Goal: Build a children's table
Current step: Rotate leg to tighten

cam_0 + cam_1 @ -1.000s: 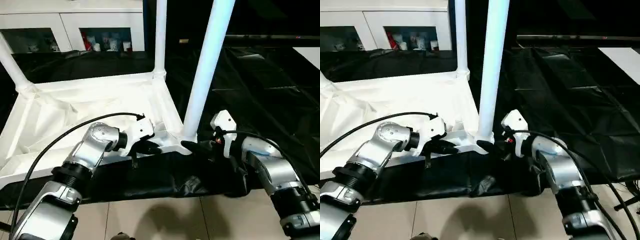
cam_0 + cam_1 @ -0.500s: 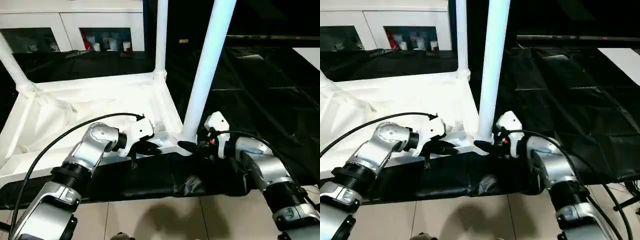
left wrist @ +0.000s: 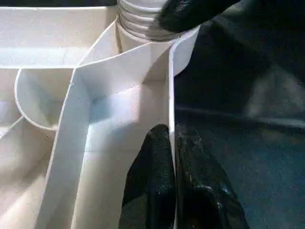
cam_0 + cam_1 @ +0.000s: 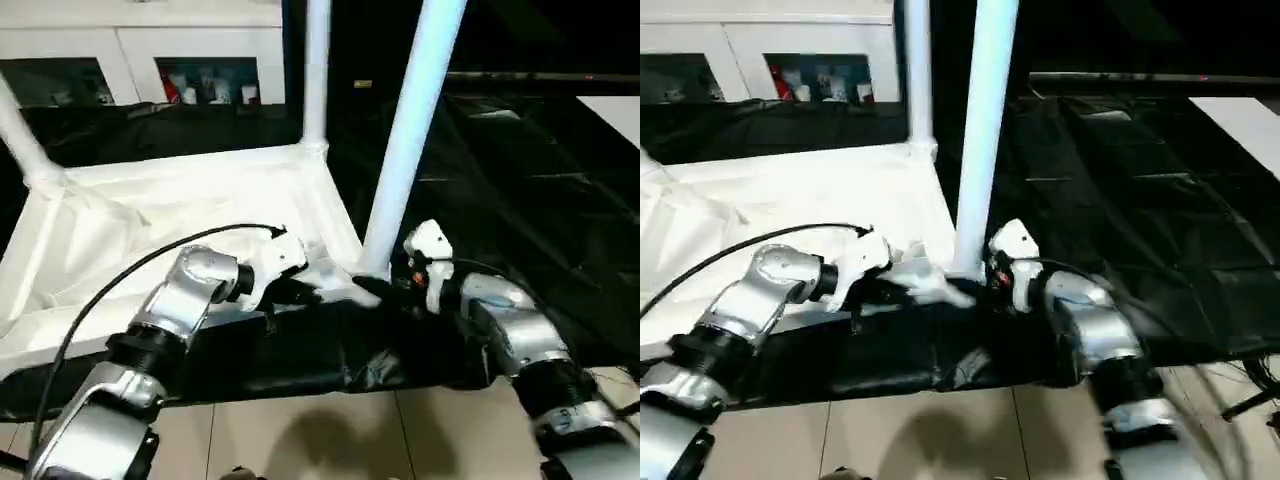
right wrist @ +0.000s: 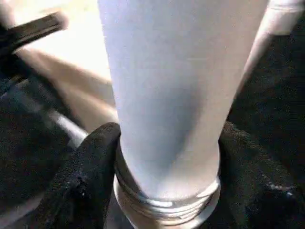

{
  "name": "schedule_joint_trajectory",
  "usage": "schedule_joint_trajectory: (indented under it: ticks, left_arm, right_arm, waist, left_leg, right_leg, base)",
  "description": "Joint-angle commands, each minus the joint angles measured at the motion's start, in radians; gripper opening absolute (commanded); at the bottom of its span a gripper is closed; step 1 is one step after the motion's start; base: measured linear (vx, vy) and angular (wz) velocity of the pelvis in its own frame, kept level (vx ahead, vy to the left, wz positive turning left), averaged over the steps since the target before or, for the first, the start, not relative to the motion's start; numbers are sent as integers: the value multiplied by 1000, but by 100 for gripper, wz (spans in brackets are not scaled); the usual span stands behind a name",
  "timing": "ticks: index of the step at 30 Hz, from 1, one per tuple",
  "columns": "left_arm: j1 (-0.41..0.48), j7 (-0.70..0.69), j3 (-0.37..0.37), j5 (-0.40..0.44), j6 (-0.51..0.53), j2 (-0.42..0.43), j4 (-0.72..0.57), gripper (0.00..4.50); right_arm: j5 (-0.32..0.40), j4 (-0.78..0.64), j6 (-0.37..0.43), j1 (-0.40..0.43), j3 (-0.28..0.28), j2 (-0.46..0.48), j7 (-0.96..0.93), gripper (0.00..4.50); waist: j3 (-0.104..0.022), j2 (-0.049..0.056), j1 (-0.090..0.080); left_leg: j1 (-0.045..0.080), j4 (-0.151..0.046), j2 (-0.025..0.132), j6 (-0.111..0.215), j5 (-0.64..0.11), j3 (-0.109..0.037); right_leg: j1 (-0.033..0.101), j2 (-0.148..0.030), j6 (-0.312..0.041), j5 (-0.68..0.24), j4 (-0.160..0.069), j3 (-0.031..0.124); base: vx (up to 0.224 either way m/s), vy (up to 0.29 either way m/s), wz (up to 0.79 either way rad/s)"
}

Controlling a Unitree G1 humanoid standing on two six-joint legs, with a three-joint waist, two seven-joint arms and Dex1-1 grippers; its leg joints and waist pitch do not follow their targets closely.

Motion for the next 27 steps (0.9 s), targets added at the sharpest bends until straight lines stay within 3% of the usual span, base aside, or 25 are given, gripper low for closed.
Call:
schedule_joint_trajectory:
  ticks: [1, 8, 11, 13, 14, 17, 19, 22, 25, 27]
  left_arm:
    - [4, 78, -3, -25, -9, -93, 49, 0]
    - [-59, 276, 5, 8, 18, -230, 147, 0]
    - [-74, 284, 14, 11, -11, -245, 169, 0]
    - [-72, 270, 17, 6, -21, -240, 165, 0]
    - [-64, 239, 20, -7, -20, -229, 152, 0]
    - [-53, 201, 19, -12, -30, -208, 139, 0]
    - [-46, 169, 20, -19, -30, -191, 130, 0]
    - [-23, 65, 23, -38, -54, -141, 95, 0]
    - [-3, -25, 31, -65, -79, -102, 63, 0]
    - [16, -120, 32, -91, -69, -63, 24, 0]
  right_arm:
    - [-24, 45, 34, -2, -30, 40, -166, 272]
    - [-81, 89, 19, -41, -30, 202, -457, 272]
    - [-106, 85, -7, -49, -4, 230, -454, 272]
    - [-108, 78, -18, -46, -1, 227, -442, 272]
    - [-85, 61, -25, -40, -8, 219, -392, 272]
    - [-41, 21, -26, -32, -26, 200, -316, 342]
    - [-16, -14, -22, -26, -27, 177, -251, 350]
    - [1, -127, 29, 13, 15, 66, -69, 363]
    - [26, -189, 41, 45, 33, -23, 69, 363]
    - [50, -251, 75, 84, 66, -109, 215, 363]
  waist:
    - [-61, -20, -2]
    - [-60, -20, -4]
    - [-59, -24, -3]
    - [-60, -26, -2]
    - [-61, -27, -2]
    - [-62, -29, 1]
    - [-65, -30, 1]
    - [-66, -31, 7]
    - [-64, -32, 8]
    - [-60, -33, 6]
  left_leg:
    - [10, -65, 36, 58, -97, -8]
    - [12, -69, 33, 30, -140, -8]
    - [15, -72, 35, 26, -160, -9]
    - [8, -72, 35, 38, -144, -10]
    - [8, -71, 34, 41, -139, -10]
    - [3, -69, 34, 63, -117, -9]
    - [2, -67, 34, 85, -89, -7]
    - [0, -64, 35, 113, -63, -8]
    - [-1, -64, 36, 125, -77, -7]
    - [2, -68, 40, 114, -107, -8]
  right_leg:
    - [44, -78, -251, -67, -87, 44]
    - [37, -79, -211, -168, -100, 47]
    - [33, -80, -190, -206, -106, 47]
    - [37, -80, -185, -179, -103, 47]
    - [38, -81, -186, -169, -102, 47]
    - [42, -82, -192, -126, -98, 46]
    - [42, -80, -208, -63, -91, 45]
    - [49, -78, -215, -2, -86, 44]
    - [48, -78, -218, -8, -88, 43]
    - [45, -80, -216, -68, -93, 44]
  base:
    - [0, 0, 0]
    - [0, 0, 0]
    - [0, 0, 0]
    - [0, 0, 0]
    - [0, 0, 0]
    - [0, 0, 0]
    - [0, 0, 0]
    - [0, 0, 0]
    - [0, 0, 0]
    - [0, 0, 0]
